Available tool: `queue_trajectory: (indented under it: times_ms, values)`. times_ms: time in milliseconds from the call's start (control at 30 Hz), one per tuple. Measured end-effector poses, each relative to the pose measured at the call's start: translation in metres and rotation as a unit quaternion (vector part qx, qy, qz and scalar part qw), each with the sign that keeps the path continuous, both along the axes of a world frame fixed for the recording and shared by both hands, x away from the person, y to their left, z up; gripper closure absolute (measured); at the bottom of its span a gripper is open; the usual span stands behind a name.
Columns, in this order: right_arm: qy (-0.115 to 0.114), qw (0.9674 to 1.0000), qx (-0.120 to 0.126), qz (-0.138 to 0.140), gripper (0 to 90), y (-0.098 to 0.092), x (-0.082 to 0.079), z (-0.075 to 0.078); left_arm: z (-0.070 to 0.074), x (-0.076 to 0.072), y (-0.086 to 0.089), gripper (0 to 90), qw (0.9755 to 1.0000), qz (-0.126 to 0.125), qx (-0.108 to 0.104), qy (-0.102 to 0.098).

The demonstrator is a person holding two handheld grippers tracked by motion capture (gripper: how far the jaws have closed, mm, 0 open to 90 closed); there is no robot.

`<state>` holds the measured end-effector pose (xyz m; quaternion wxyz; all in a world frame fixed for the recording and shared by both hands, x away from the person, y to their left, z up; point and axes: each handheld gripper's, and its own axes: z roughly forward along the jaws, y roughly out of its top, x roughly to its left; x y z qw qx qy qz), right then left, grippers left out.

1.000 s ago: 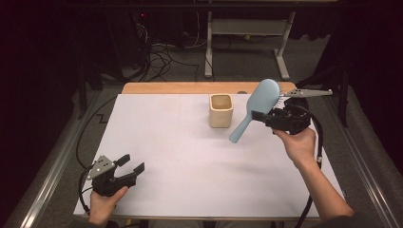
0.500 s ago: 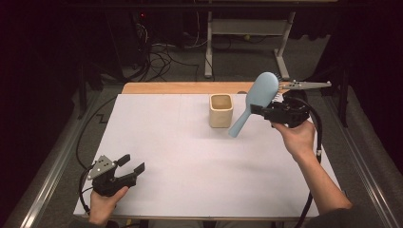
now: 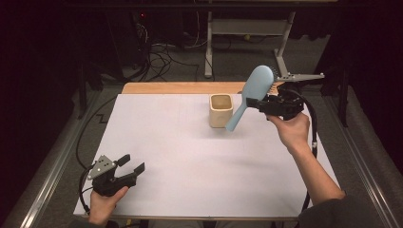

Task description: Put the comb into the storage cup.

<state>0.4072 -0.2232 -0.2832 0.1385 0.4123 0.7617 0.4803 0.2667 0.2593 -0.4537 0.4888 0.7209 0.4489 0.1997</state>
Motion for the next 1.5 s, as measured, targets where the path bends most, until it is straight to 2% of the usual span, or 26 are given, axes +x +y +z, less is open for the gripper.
queue_trajectory:
  times_ms: [200,600,967,1233,1500]
  values:
    - [0.0,1.0,-0.006,-0.005,57.6,0.004,0.007,0.002,0.0,0.0,0.0,31.6,1.0,-0.001,0.002,0.0]
    - [-0.001,0.9999,-0.002,-0.01,57.6,0.011,0.016,0.007,0.0,0.0,-0.001,31.6,1.0,-0.002,0.003,0.0]
    - [-0.009,0.9998,0.002,-0.018,57.6,0.012,0.023,0.015,0.0,0.0,0.0,31.6,1.0,-0.002,0.004,-0.001]
    - [-0.016,0.9994,-0.003,-0.029,57.5,0.014,0.029,0.018,0.0,-0.001,-0.001,31.6,1.0,-0.002,0.004,-0.003]
    - [-0.013,0.9993,-0.008,-0.034,57.5,0.021,0.037,0.014,0.0,0.0,-0.001,31.6,1.0,-0.003,0.003,-0.003]
